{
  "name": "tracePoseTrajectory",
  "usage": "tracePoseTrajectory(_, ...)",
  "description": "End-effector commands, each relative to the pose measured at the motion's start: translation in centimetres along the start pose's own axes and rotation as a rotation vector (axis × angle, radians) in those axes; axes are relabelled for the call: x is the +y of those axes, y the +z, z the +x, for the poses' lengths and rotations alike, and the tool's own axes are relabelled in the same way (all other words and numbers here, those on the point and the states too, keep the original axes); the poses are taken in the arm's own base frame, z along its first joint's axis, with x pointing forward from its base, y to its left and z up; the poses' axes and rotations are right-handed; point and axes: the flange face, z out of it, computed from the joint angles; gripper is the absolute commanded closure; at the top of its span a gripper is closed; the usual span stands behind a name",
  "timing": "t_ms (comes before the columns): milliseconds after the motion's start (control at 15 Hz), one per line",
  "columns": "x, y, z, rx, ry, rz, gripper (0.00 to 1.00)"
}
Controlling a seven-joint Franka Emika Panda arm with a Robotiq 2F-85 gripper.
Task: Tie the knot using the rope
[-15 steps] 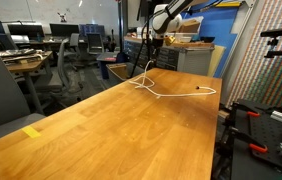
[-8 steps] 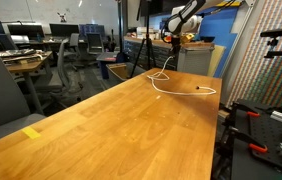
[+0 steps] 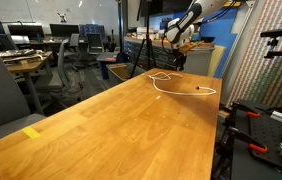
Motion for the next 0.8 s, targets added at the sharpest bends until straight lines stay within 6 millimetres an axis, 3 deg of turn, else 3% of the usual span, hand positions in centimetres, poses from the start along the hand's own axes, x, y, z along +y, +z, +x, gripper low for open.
tracePoseTrajectory(0,-5.7,-1.7,-1.4,-0.167,-0.078,0.102,0.44)
tracePoseTrajectory(200,-10.6,-2.8,-2.4,-0.279,-0.103,0.185,0.22)
tracePoseTrajectory(400,-13.6,-3.4,-2.5,-0.318,-0.111,0.239,0.01)
tracePoseTrajectory(733,-17.7,-2.5,-0.5,-0.215,0.036,0.399,0.00)
